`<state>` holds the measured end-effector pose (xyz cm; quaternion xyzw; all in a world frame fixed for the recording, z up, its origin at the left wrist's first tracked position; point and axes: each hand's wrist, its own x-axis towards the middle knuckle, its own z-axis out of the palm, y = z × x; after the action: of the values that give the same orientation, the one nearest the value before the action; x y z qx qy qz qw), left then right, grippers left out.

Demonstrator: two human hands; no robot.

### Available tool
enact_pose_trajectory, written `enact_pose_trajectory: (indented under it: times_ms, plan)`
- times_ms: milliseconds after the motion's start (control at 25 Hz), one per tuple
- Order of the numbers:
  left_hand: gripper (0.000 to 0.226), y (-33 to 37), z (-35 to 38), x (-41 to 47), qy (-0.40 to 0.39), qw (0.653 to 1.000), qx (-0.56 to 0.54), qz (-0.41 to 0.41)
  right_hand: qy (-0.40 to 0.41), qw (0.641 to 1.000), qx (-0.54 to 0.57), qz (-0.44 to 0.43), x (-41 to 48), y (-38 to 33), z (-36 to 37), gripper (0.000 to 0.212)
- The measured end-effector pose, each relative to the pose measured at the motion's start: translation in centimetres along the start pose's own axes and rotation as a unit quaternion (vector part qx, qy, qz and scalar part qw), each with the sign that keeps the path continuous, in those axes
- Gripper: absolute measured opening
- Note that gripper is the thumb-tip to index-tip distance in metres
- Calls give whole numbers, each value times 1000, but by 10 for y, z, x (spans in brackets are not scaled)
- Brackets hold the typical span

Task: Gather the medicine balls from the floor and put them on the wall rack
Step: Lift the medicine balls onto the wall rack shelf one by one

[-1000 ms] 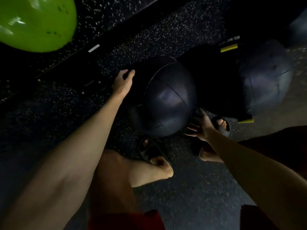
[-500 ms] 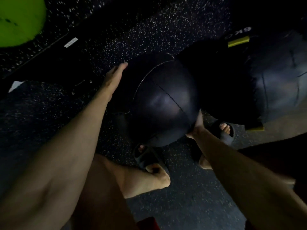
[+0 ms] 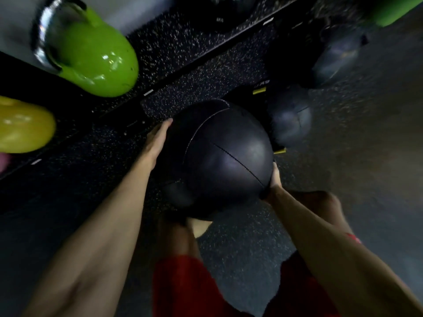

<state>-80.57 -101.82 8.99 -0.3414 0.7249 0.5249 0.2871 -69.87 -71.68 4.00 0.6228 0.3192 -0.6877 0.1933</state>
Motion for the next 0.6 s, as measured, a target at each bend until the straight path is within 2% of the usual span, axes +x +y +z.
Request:
enact_pose_trajectory:
  times_ms: [120,280,440,600]
  plan:
    - [57,43,-25,-85,-4,999,-31,17,-28,999,-22,-29,-101,-17,-5,43]
    - [81,70,-47,-155,19,995,-97,11,-39,990,-93,-103,-184,-57,-4,45]
    - [69,96,-40,-225,39,977,-197,66,-72,965,-171,-184,-250,-115,-1,39]
    - [60,122,-18,-281,67,946,-286,137,-112,919,-236,-294,-309,-174,3,34]
